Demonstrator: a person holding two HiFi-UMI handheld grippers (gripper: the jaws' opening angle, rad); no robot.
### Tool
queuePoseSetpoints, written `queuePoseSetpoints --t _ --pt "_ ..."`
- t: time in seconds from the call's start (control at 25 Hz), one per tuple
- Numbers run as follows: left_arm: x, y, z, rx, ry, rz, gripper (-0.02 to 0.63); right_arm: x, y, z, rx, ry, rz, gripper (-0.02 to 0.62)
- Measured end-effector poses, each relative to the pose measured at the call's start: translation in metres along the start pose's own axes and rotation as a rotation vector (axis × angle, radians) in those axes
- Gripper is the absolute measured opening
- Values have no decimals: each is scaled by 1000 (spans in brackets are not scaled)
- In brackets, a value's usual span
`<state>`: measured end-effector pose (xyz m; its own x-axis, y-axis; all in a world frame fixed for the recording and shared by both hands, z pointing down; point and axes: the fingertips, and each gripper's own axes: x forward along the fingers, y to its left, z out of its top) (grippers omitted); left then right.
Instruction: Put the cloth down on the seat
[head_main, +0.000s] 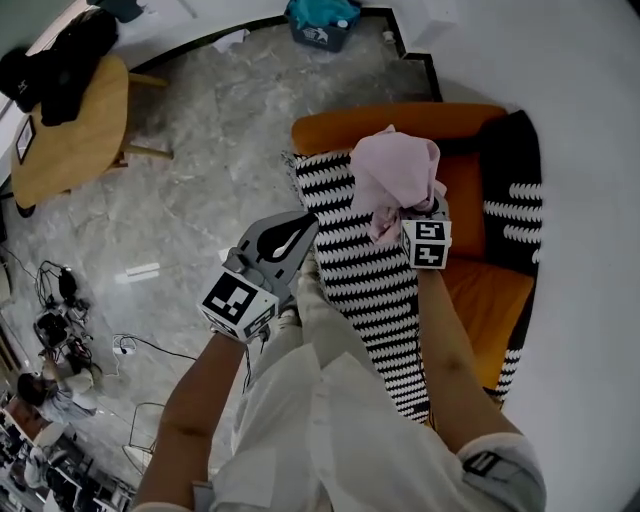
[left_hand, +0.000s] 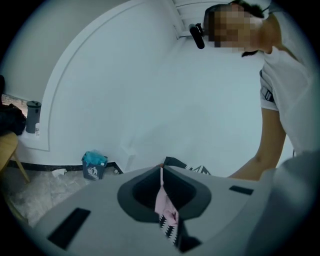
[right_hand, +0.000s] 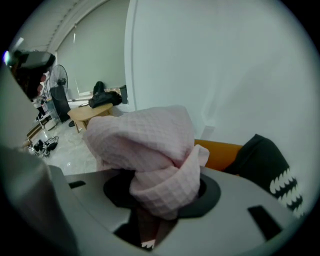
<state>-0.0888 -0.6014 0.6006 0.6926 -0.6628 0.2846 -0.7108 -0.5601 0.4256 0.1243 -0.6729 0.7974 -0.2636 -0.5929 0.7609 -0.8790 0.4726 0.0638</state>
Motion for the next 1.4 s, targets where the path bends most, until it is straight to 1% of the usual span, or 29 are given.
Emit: queuePoseSetpoints --t 0.12,0.28,0.4,0.56,0.72,0.84,0.96,1.2,1.28,1.4 --pt "3 10 -12 -5 13 7 28 30 8 -29 13 71 -2 186" --pt "4 26 -28 -48 27 43 28 64 27 -59 20 156 23 187" --pt "-1 34 -34 -71 34 70 28 79 48 -77 23 217 43 187" --pt "-7 34 -42 -85 38 80 28 91 75 -85 36 244 74 186" --pt "-10 35 -50 -103 36 88 28 102 95 -92 4 286 114 190" --pt "-9 36 -53 -109 33 88 28 105 102 -92 -18 288 139 190" --pt "-10 36 -52 -105 28 89 28 103 104 -90 -21 279 145 190" --pt "-15 31 -42 -92 18 90 28 89 98 -81 1 246 156 241" --pt "-17 28 -39 -85 14 88 28 82 96 -81 -2 248 165 273" --pt "-20 21 -36 -79 4 82 28 63 93 -78 -11 251 167 285"
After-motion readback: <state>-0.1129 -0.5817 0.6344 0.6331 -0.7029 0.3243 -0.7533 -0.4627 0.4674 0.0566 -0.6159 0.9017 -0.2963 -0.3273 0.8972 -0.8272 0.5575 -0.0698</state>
